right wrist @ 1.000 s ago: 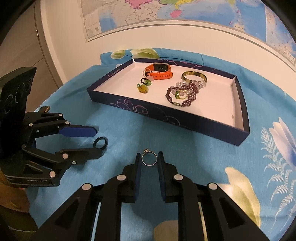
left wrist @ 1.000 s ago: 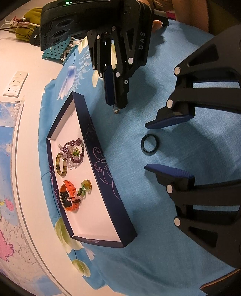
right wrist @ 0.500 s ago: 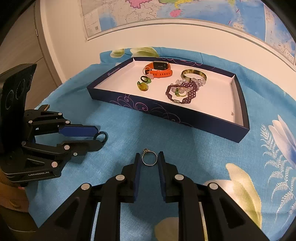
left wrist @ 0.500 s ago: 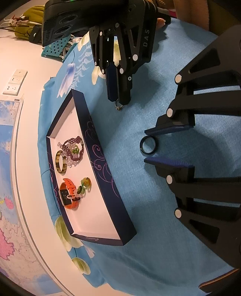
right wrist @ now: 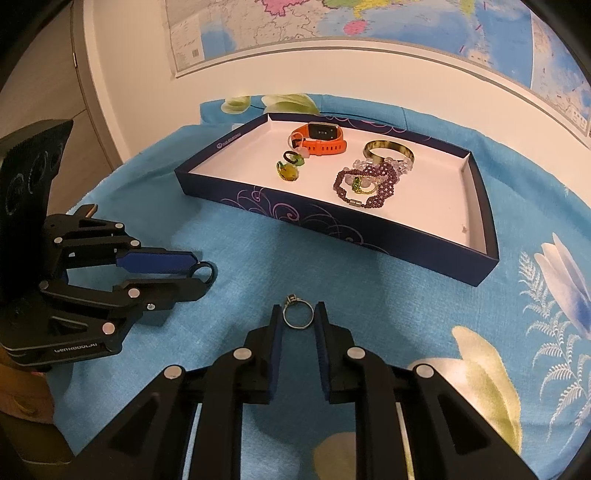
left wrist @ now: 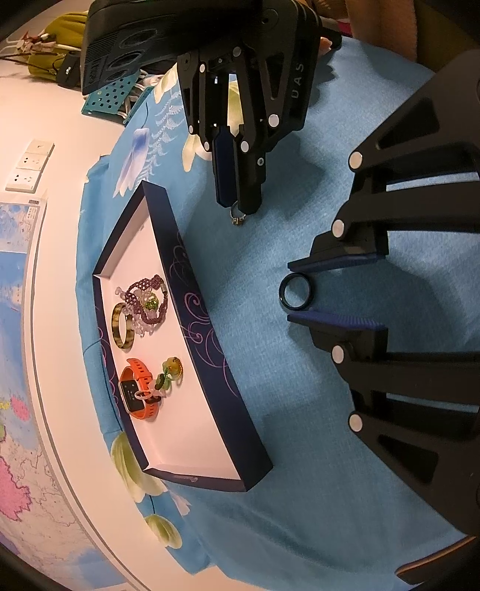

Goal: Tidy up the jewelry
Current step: 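Grasp the black ring with the left tool while the right tool grasps the silver ring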

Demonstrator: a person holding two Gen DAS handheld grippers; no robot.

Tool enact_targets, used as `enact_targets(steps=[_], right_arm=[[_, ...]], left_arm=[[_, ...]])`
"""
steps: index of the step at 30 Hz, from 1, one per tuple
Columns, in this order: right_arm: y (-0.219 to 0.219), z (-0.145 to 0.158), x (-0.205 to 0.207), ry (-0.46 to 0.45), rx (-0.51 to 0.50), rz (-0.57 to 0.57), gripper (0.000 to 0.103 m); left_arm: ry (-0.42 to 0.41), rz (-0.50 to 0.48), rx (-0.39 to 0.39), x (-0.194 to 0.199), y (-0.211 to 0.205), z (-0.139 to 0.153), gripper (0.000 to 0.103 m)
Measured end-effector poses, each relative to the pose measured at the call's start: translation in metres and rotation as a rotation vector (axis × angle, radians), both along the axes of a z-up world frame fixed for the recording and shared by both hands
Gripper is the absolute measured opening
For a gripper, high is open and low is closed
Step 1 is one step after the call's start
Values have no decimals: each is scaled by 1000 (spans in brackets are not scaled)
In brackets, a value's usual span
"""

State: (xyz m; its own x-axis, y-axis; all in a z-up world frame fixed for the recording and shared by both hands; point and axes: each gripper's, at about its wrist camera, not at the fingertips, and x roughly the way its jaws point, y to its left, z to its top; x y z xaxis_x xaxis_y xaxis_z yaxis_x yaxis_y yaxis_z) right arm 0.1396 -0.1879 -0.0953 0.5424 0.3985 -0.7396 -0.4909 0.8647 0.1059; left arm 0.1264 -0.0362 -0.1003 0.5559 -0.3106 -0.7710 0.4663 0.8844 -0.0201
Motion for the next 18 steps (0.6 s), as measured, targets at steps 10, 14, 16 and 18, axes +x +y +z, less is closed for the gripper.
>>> enact_targets(steps=[10, 14, 16, 18], right_arm=[[-3, 3, -3, -1, 39, -5, 16], [-3, 5, -4, -2, 58, -6, 15], [-5, 6, -5, -1, 78, -6, 15], [-6, 8, -4, -5, 88, -9, 16]], left_arm=[[-3, 10, -20, -2, 3, 2, 22], [-6, 17, -31, -3, 5, 3, 22], [-9, 20, -35, -4, 6, 4, 22], [-12, 24, -44, -4, 8, 6, 22]])
